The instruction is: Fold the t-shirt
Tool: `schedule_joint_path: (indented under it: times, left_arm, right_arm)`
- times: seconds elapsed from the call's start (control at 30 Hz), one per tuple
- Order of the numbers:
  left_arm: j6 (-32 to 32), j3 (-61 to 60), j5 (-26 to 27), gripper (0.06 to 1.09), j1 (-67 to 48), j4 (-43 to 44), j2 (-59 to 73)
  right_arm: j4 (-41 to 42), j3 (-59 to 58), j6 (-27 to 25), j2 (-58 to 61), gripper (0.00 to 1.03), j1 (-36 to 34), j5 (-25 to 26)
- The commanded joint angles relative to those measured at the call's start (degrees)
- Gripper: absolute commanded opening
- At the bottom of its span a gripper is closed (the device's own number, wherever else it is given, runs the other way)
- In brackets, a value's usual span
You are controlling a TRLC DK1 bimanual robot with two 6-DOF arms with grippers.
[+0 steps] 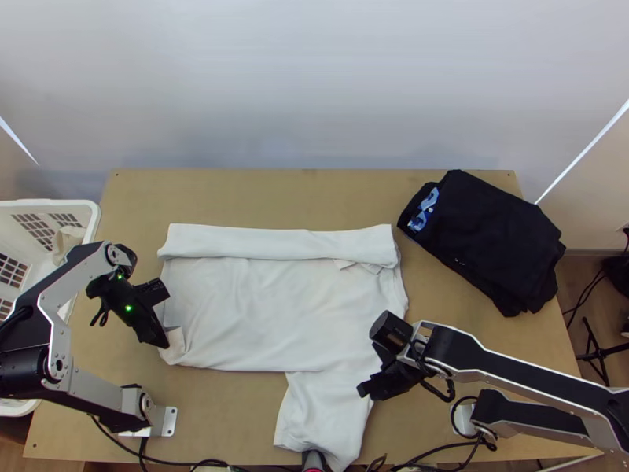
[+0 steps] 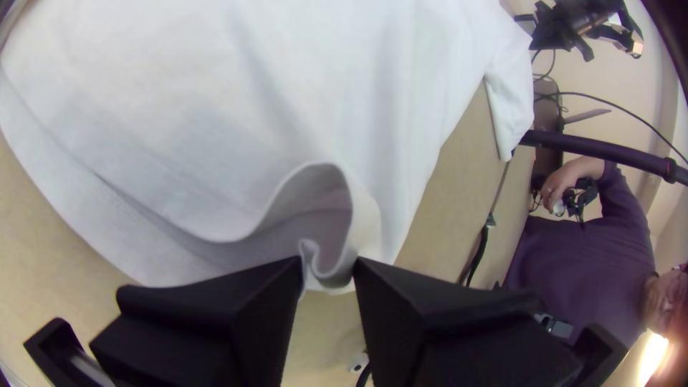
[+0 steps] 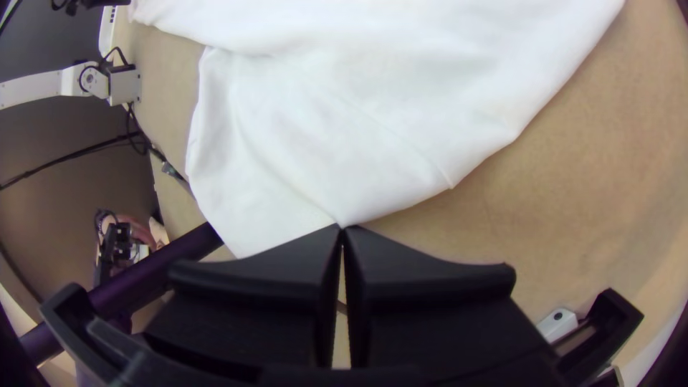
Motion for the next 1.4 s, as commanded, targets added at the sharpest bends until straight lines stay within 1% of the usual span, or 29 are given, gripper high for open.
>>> schedule_joint_path:
  times: [0.0, 0.13, 0.17, 0.2, 0.23, 0.33, 0.5, 0.73, 0.8, 0.93, 1.03, 1.17, 1.37]
  left_arm:
    - [0.37, 0.28, -0.25, 0.41, 0.70, -0.66, 0.04]
    - [0.54, 0.72, -0.25, 0.41, 1.14, -0.92, -0.13]
    - [0.54, 0.81, -0.25, 0.39, 1.14, -0.83, -0.13]
    - [0.37, 1.07, -0.07, 0.27, 1.14, -0.75, -0.05]
    - [0.19, 1.34, 0.19, 0.09, 1.23, -0.66, -0.05]
    - [-0.95, 2.48, 2.83, 0.09, 1.76, -0.48, -0.13]
    - [-2.53, 3.45, 7.58, 0.09, 3.69, -0.57, -0.75]
    - [-3.94, 4.32, 10.83, 0.09, 5.45, -0.75, -0.84]
    - [-4.55, 5.20, 12.15, 0.09, 5.71, -0.75, -0.84]
    - [-6.93, 7.14, 14.34, 0.09, 7.47, -0.83, -0.40]
    - [-8.24, 7.75, 17.16, 0.09, 10.10, -1.89, -0.57]
    - [-9.56, 7.66, 18.65, 0.09, 11.60, -1.89, -0.31]
    - [-12.11, 11.97, 20.85, 0.09, 12.39, -1.89, 1.36]
  right_arm:
    - [0.07, 0.07, -0.12, 0.00, 0.03, -0.07, 0.07]
    - [0.07, -0.19, -0.12, -0.08, 0.03, -0.07, 0.07]
    - [0.07, -0.19, -0.21, -0.08, 0.03, -0.07, 0.07]
    - [0.07, -0.19, -0.12, -0.08, 0.03, -0.07, 0.07]
    - [0.07, -0.19, -0.21, -0.08, 0.03, -0.07, 0.07]
    - [0.07, 0.07, -0.38, -0.35, 0.03, -0.42, 0.07]
    - [0.07, 1.92, -1.53, -2.55, 0.03, -4.82, 0.16]
    - [-0.28, 4.99, -9.00, -4.66, 0.03, -15.10, 1.48]
    - [-0.37, 5.78, -10.14, -5.01, 0.03, -16.86, 1.48]
    - [-0.37, 7.01, -11.46, -5.01, 0.03, -19.49, 1.48]
    - [-0.28, 8.24, -12.51, -4.83, 0.03, -20.55, 1.66]
    - [0.95, 9.83, -13.48, -4.57, 0.03, -23.45, 1.74]
    - [2.27, 13.43, -14.97, -2.02, 0.03, -26.96, 1.74]
